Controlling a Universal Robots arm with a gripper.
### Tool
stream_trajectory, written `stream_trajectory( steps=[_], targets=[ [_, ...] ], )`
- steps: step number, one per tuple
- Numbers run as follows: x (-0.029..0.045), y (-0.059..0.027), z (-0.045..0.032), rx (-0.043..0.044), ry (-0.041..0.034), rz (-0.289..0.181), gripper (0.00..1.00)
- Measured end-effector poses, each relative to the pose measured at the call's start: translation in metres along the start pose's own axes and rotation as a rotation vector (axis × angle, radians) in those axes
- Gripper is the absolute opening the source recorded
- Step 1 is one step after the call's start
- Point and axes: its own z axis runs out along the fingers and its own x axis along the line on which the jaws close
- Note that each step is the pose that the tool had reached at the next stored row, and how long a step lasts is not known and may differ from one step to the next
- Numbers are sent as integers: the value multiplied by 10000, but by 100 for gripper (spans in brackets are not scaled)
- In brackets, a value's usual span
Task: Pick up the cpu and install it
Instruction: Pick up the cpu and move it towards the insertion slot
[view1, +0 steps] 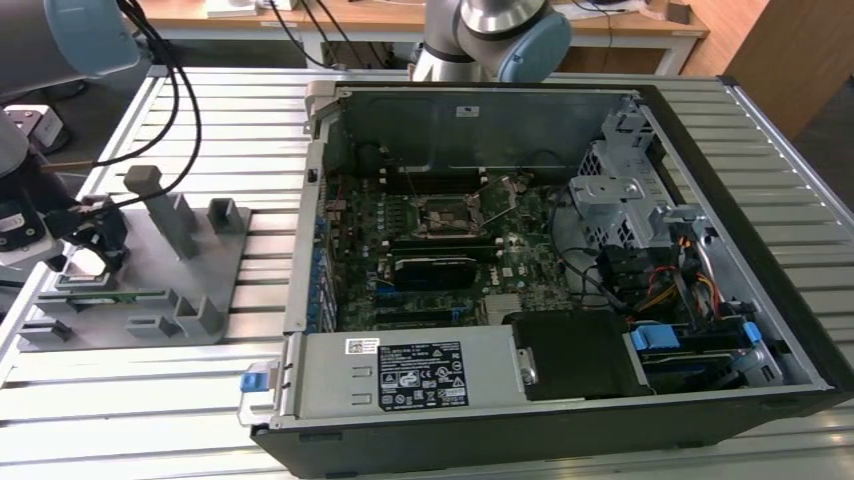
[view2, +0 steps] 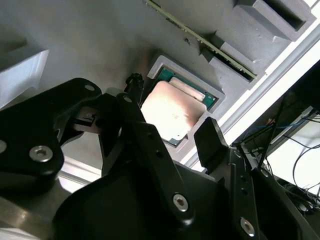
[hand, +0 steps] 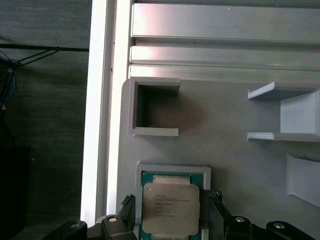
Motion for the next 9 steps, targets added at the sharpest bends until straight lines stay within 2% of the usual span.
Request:
stream_trajectory(
  steps=[9],
  targets=[
    [9,1,0,0,-1,1,68]
  ],
)
